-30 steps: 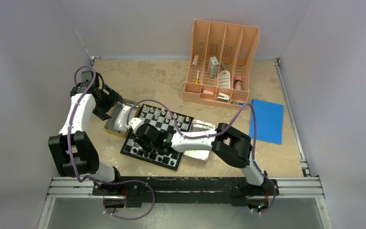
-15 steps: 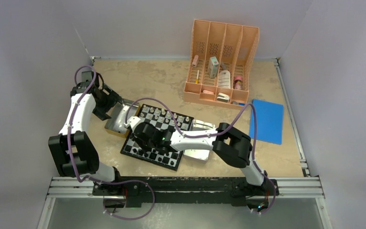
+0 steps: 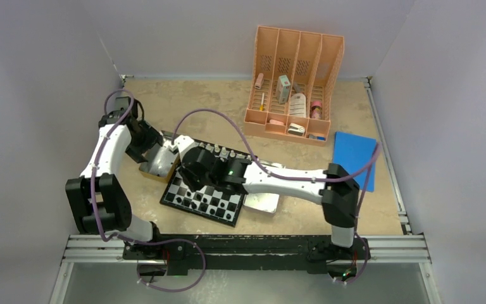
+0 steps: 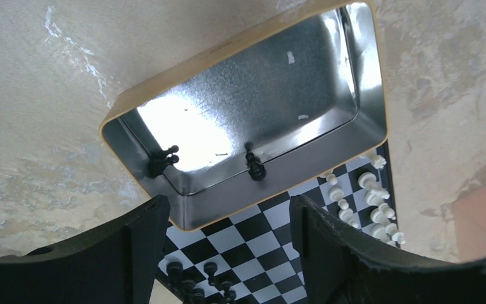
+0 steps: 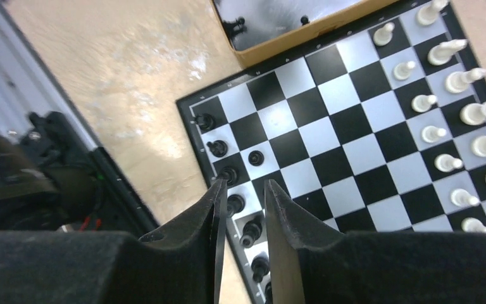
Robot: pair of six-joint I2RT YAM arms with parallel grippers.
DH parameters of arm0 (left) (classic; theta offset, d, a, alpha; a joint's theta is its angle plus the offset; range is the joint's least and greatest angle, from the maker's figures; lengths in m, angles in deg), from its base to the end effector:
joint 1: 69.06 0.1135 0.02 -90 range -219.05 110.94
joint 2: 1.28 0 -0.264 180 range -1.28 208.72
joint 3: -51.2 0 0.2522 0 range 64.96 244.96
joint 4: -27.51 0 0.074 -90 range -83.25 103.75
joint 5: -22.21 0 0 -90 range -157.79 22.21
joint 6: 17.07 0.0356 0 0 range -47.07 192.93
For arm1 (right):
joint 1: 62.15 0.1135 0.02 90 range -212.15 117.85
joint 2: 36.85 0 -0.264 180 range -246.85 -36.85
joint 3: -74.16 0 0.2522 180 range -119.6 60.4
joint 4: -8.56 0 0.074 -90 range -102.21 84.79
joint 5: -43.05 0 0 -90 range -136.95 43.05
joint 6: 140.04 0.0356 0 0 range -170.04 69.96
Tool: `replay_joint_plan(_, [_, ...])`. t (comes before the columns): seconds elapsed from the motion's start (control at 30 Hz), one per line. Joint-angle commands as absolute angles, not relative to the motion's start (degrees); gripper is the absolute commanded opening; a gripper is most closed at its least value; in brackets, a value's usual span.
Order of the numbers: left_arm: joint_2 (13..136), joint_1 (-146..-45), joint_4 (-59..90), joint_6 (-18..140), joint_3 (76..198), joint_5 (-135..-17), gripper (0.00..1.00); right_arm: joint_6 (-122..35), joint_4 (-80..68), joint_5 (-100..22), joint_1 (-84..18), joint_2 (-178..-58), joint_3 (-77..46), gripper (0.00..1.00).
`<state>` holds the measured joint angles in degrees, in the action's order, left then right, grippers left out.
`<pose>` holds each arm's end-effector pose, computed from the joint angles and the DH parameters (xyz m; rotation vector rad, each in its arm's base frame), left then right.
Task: Set up the chess pieces on the board
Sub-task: Place the chess piece on the chessboard, then pick up the chess piece from the storage box.
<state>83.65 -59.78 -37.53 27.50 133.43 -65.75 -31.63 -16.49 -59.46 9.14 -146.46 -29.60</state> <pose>0.2861 0.0480 0.2632 -1.2763 2.4459 -0.1217 0.1526 0.4264 0.2806 -0.8467 2.0059 0.7000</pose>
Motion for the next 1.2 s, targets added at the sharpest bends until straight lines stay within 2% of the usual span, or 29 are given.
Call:
replay_joint_plan(0.0, [85.38, -63.46, -39.98, 25.53, 133.09, -61.41, 0.68, -26.36, -20.04, -61.13, 9.04, -137.34, -29.82, 0.32])
replay_joint_plan(0.13, [89.53, -66.92, -44.25, 18.93, 134.9, -58.96, 0.67, -25.97, -23.06, -62.86, 9.09, -133.02, -29.39, 0.32])
replay_joint_plan(0.23, [91.94, -67.56, -45.17, 13.13, 134.74, -61.63, 0.65, -25.73, -26.47, -65.31, 9.03, -131.09, -30.13, 0.32])
replay_joint_plan(0.33, [93.07, -67.56, -44.38, 8.5, 134.5, -64.74, 0.58, -24.93, -28.51, -66.18, 9.04, -130.23, -31.37, 0.32])
replay_joint_plan(0.43, [93.84, -67.6, -43.02, 6.4, 135.15, -64.86, 0.53, -24.98, -30.05, -66.23, 9.05, -131.23, -33.61, 0.32])
replay_joint_plan(0.73, [94.95, -66.79, -45.33, -2.34, 136.87, -61.5, 0.5, -26.31, -33.82, -66.8, 9.0, -136.35, -40.0, 0.31])
replay_joint_plan(0.93, [95.73, -63.65, -42.0, -1.38, 135.98, -62.51, 0.46, -26.53, -33.68, -67.51, 8.89, -136.17, -39.89, 0.31])
replay_joint_plan(1.17, [99.26, -63.61, -39.72, 0.04, 136.03, -66.11, 0.46, -26.63, -34.72, -67.77, 8.78, -137.36, -41.27, 0.31])
